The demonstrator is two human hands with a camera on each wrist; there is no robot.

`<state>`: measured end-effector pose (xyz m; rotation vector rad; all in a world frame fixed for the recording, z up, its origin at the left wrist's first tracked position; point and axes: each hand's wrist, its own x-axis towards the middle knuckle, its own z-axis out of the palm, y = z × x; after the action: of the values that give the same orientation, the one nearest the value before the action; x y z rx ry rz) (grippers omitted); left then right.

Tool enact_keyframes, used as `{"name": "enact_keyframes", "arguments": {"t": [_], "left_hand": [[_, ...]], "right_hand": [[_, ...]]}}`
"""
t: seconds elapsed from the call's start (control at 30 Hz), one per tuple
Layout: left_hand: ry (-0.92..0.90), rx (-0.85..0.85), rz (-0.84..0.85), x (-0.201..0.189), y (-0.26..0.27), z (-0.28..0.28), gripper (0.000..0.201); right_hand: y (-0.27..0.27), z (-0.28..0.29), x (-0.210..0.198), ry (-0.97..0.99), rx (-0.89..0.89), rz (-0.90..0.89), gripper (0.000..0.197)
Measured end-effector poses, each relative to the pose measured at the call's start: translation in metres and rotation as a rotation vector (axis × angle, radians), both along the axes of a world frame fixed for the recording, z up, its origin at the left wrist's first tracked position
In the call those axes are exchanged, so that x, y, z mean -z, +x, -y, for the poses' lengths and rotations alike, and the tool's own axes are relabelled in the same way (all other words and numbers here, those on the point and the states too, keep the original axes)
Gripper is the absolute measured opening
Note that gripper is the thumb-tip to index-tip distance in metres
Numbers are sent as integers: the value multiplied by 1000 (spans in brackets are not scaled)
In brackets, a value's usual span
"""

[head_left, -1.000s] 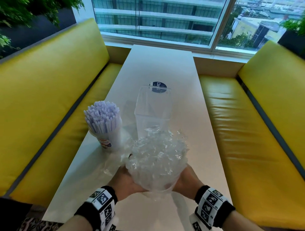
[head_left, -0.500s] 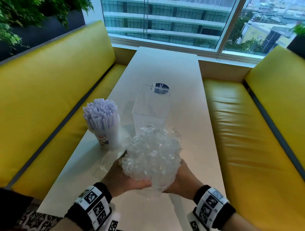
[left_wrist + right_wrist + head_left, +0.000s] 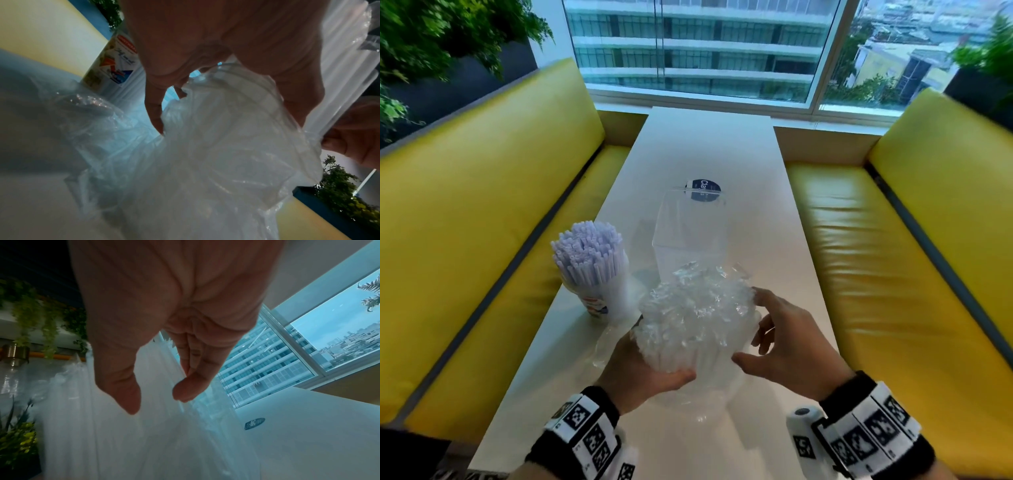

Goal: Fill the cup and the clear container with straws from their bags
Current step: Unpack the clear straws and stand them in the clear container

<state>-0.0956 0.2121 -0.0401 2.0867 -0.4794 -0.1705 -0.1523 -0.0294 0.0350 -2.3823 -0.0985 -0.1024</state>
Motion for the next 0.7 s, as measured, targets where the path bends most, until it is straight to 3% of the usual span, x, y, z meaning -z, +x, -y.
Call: {"name": "enact_keyframes", "arguments": {"t": [0.3,0.6,0.7], "left_hand": [[-178,-89,-136,8,3,0,73],[-231,-61,-209,10,2,-2,77],[-233,-62,-221,11,2,-3,80]], "right_hand": [[-4,-20,2,-84,246,228,43],[0,-17,-14,83,207,316,25],[0,-13,-18,202,180,336,31]]}}
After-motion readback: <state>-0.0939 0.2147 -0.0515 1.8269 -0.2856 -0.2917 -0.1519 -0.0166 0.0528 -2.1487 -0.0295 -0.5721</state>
